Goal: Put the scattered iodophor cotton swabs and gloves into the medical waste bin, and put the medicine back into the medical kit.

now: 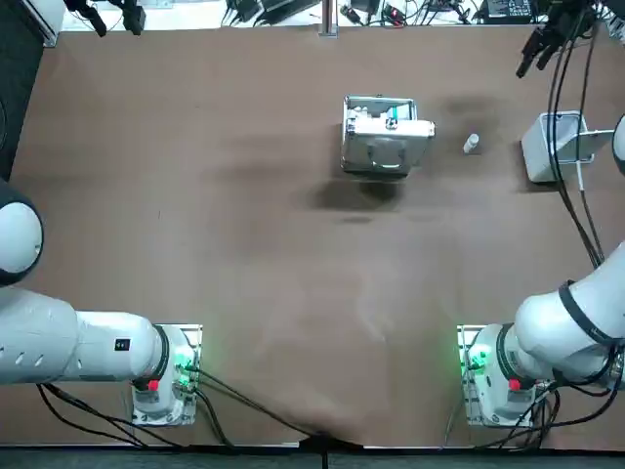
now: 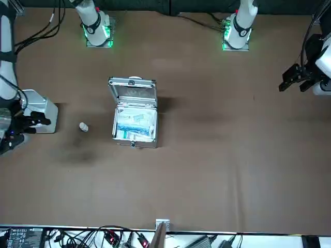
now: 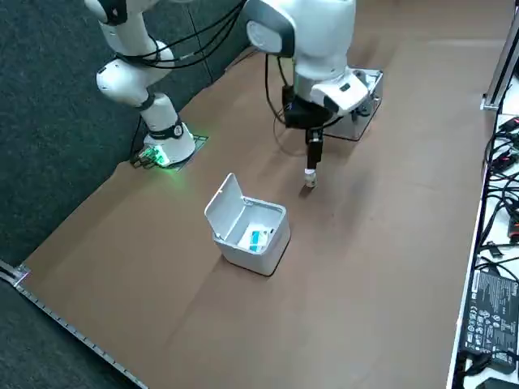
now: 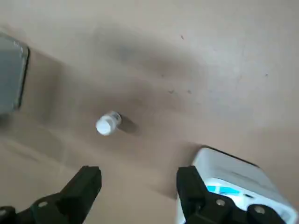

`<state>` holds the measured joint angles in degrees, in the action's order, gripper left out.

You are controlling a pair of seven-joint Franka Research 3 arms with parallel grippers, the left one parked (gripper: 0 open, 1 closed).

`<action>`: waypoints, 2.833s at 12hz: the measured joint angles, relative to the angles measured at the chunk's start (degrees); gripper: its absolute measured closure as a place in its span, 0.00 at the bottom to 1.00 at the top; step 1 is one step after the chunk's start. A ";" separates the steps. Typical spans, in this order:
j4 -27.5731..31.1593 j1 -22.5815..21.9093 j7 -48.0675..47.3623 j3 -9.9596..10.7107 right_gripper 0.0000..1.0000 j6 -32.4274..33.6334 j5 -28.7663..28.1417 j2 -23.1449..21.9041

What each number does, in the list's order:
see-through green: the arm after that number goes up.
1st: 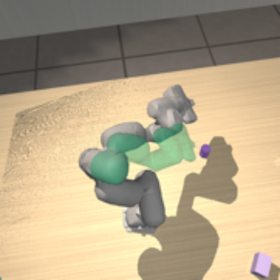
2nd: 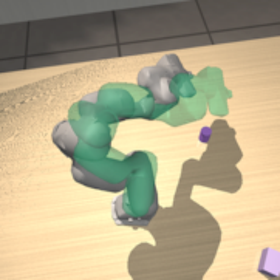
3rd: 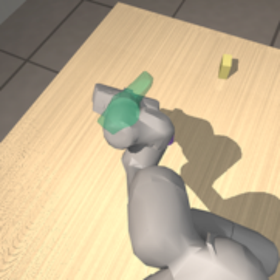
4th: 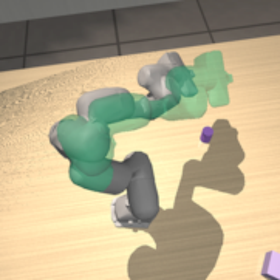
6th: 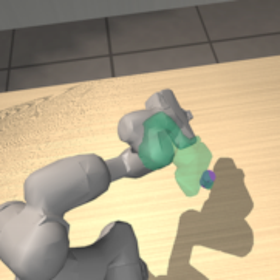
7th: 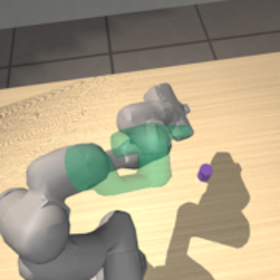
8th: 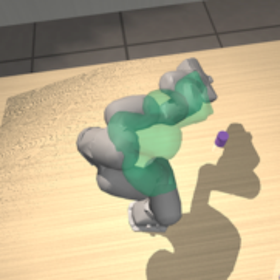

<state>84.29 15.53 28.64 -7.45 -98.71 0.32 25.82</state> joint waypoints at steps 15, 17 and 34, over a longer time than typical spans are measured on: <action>39.69 -7.40 -23.59 0.26 0.01 -43.84 -0.05 -7.97; 39.73 -7.40 -23.64 0.26 0.01 -44.17 -0.05 -7.26; 35.53 -9.47 -28.02 -0.08 0.63 -43.77 -0.05 -5.67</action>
<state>119.82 6.06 0.62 -7.52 -142.48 0.27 20.15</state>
